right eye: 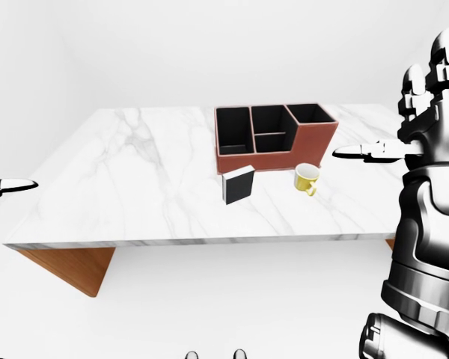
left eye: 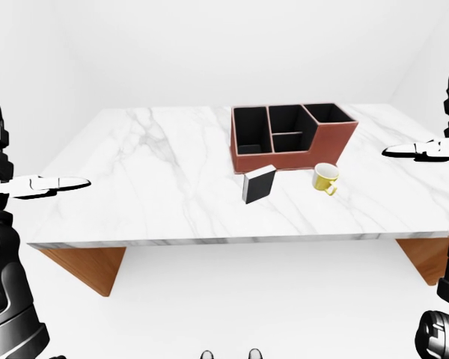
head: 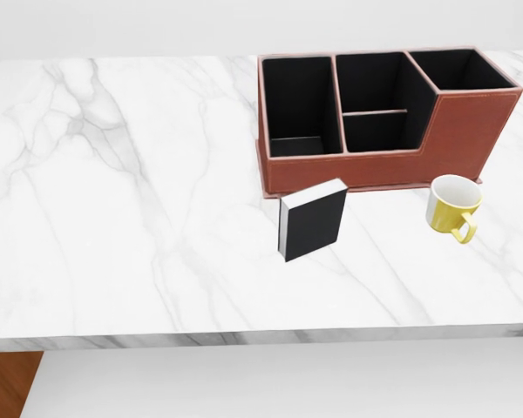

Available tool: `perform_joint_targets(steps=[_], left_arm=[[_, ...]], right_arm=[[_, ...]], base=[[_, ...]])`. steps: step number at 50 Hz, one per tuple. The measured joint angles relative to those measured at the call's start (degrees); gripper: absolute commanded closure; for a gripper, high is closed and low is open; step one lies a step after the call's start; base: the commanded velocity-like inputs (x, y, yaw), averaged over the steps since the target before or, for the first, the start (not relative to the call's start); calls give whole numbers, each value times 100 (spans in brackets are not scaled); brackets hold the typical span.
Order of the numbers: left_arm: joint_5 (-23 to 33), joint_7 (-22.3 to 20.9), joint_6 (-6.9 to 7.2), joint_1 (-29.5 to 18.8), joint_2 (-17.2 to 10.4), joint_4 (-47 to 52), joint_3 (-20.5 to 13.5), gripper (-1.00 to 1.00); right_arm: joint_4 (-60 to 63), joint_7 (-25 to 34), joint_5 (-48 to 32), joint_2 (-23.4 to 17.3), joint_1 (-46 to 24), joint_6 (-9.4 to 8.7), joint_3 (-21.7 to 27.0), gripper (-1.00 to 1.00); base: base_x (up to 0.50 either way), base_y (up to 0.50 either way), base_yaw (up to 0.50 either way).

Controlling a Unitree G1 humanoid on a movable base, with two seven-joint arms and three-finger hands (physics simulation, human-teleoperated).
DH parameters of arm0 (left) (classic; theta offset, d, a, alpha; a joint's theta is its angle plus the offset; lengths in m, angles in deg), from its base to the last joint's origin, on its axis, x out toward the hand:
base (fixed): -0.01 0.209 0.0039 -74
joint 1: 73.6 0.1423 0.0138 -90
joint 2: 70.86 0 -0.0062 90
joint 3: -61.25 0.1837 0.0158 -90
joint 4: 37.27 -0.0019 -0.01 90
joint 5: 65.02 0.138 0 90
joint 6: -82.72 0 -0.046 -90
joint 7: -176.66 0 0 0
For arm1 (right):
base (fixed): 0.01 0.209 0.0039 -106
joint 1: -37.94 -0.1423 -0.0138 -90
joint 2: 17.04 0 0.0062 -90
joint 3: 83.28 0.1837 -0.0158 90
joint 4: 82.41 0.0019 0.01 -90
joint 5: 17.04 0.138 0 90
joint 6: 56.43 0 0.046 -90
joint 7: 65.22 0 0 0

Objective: Pick up the book and place it in the caddy.

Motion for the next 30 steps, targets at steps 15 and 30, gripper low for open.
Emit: perform_joint_targets(steps=[15,30], left_arm=[[11,1,0,-2,9,-38,17,-100],[2,-5,0,8,9,8,3,-100]], right_arm=[[7,4,3,7,8,0,-3,-100],[23,-22,16,12,15,0,11,-100]], base=[[50,0,0],[4,0,0]])
